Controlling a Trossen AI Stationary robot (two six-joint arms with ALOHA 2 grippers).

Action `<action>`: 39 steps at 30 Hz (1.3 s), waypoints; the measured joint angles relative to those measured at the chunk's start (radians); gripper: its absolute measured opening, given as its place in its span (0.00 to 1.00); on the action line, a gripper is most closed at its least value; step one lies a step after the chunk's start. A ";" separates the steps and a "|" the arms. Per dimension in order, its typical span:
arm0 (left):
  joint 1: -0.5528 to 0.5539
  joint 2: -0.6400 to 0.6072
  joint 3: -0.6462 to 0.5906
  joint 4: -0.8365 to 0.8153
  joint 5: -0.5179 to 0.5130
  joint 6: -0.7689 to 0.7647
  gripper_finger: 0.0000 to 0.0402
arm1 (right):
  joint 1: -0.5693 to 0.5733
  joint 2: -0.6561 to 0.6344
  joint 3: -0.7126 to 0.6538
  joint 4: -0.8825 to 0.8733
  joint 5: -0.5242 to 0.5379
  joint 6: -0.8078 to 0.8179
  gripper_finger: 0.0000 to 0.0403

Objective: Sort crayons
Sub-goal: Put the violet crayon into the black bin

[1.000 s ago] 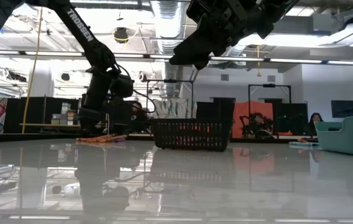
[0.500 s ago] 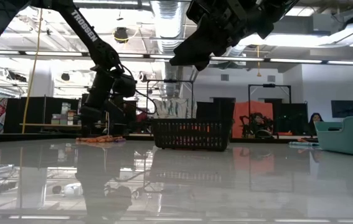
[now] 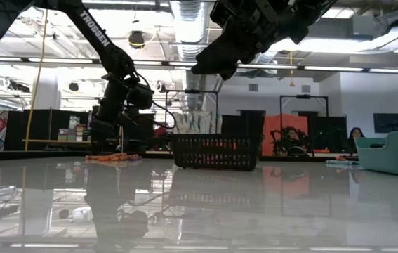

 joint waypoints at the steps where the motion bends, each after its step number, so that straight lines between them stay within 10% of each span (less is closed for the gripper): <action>1: 0.000 0.000 0.000 0.000 0.000 0.000 0.01 | 0.000 0.000 0.000 0.000 0.000 0.000 0.40; 31: -0.016 -0.034 0.015 -0.009 -0.040 0.006 0.00 | -0.009 0.000 0.000 -0.023 0.001 -0.016 0.40; 39: -0.119 -0.149 0.100 -0.037 0.124 -0.027 0.00 | -0.053 -0.082 0.000 -0.191 0.006 -0.045 0.40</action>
